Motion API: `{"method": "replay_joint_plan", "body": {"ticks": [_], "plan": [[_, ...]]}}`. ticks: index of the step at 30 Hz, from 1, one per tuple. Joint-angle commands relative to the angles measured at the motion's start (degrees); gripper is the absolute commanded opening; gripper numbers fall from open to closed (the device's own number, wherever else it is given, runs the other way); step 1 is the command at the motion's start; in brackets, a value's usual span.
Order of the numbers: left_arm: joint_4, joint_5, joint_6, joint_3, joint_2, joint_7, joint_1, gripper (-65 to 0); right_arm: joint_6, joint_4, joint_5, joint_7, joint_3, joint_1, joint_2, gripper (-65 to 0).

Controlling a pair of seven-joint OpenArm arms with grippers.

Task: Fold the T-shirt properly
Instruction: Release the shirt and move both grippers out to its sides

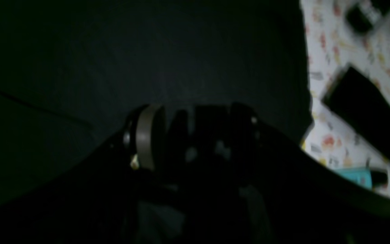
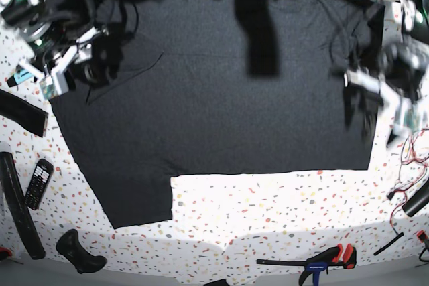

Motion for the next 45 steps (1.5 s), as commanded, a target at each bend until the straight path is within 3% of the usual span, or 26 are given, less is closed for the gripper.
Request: {"method": "replay_joint_plan", "body": {"ticks": [1,6,11,16,19,23,26,30,36,45], "plan": [[1.0,-0.2,0.6,-0.4,-0.7,-0.7,-3.2,-38.7,0.2,1.0,1.8,1.3,0.5,1.3,1.3,-35.0],[-2.9,-0.2,0.5,-0.3,-0.8,3.3,-17.1,-38.8,1.4,1.0,4.6,-0.9,0.5,5.5,3.1,-35.0],[-21.9,-0.2,0.2,-0.3,-0.9,2.3,-27.0,-38.7,3.0,1.0,4.6,-2.9,0.5,6.8,3.1,-35.0],[-51.1,-6.8,-11.0,-0.2,-0.9,3.6,-39.3,-37.8,5.1,1.0,4.6,-3.1,0.5,6.8,3.1,-35.0],[-68.9,-7.3,-15.0,-0.2,-1.1,5.1,-47.6,-35.2,5.1,1.0,4.6,-3.4,0.5,6.8,3.1,-34.9],[-89.6,-2.4,-15.9,-0.2,-2.7,0.0,-56.3,-35.2,5.1,1.0,4.6,-4.2,0.5,6.8,3.1,-35.0],[-100.0,1.6,-15.8,-0.2,-4.6,-6.9,-59.5,-35.1,5.1,1.0,4.6,-5.1,0.5,6.8,3.1,-35.0],[-105.4,1.4,-15.8,-0.2,-6.6,-14.8,-59.3,-35.1,5.2,1.0,4.6,-5.3,0.5,6.8,3.1,-35.0],[-107.3,-0.2,-15.8,-0.2,-5.9,-13.1,-56.8,-35.1,5.2,1.0,4.6,-5.3,0.5,6.8,3.1,-35.0],[-107.3,-2.1,-18.6,-0.2,-1.6,-12.4,-53.5,-35.1,5.2,1.0,6.3,-5.3,0.5,6.8,3.1,-35.0]]}}
